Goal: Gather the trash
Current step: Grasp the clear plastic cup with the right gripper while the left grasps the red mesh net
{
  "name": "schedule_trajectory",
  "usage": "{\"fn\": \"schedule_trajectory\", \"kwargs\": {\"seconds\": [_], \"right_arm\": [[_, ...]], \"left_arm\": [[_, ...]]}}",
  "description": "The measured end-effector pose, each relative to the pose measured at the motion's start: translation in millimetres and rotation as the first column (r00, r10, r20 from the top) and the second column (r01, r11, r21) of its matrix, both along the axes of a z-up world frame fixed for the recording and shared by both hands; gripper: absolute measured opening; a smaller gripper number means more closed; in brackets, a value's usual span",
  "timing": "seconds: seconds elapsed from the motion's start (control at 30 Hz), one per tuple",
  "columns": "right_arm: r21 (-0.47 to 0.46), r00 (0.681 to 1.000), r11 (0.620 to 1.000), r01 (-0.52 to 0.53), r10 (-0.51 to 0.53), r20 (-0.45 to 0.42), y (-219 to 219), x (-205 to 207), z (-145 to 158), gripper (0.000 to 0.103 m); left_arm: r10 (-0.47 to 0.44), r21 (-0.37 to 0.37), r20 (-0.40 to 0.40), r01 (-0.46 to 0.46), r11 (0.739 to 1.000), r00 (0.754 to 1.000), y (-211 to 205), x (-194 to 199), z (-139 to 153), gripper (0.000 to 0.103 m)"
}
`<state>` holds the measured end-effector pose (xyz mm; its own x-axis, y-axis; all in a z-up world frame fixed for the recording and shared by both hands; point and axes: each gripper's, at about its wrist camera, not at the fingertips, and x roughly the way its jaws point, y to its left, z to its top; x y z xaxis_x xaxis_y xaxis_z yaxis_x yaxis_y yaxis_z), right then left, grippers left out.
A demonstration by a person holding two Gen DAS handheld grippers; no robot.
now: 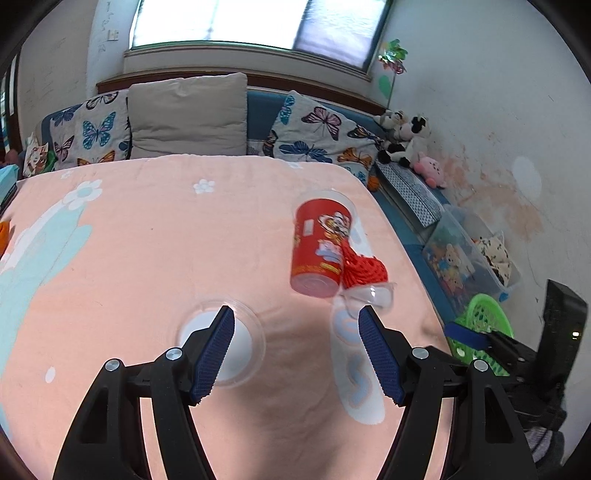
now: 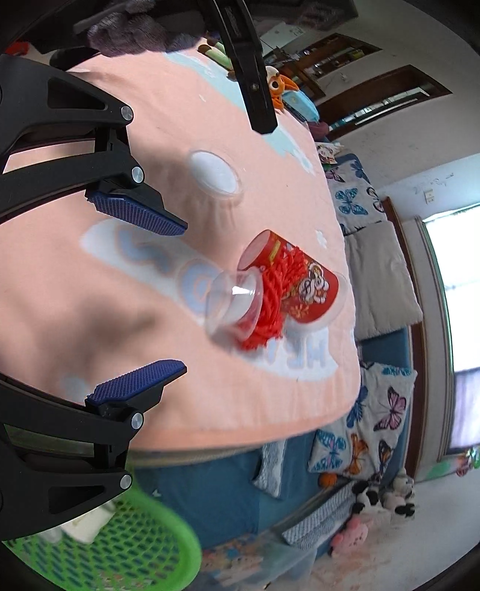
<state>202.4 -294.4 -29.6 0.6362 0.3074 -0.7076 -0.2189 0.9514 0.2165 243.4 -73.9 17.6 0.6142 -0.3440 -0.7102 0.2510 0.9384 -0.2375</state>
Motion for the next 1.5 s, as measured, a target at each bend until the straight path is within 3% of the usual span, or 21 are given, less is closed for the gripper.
{"fn": "schedule_trajectory", "kwargs": {"seconds": [0.27, 0.6, 1.03, 1.5], "right_arm": [[0.037, 0.999, 0.999, 0.017, -0.015, -0.048, 12.1, 41.1, -18.3, 0.07], [0.064, 0.996, 0.997, 0.03, -0.024, -0.087, 10.0, 66.8, -34.6, 0.055], [0.061, 0.998, 0.998, 0.02, -0.017, -0.053, -8.9, 31.0, -26.5, 0.054], [0.023, 0.999, 0.999, 0.033, -0.033, -0.015, -36.5, -34.4, -12.8, 0.054]], "left_arm": [[0.009, -0.007, -0.002, -0.009, 1.0, 1.0, 2.6, 16.3, 0.4, 0.067], [-0.024, 0.004, -0.008, 0.024, 1.0, 1.0, -14.0, 31.9, -4.5, 0.066], [-0.058, -0.002, -0.036, 0.058, 0.998, 0.998, -34.2, 34.5, -20.4, 0.064], [-0.189, 0.02, -0.076, 0.191, 0.981, 0.979, -75.6, 22.6, -49.1, 0.063]]}}
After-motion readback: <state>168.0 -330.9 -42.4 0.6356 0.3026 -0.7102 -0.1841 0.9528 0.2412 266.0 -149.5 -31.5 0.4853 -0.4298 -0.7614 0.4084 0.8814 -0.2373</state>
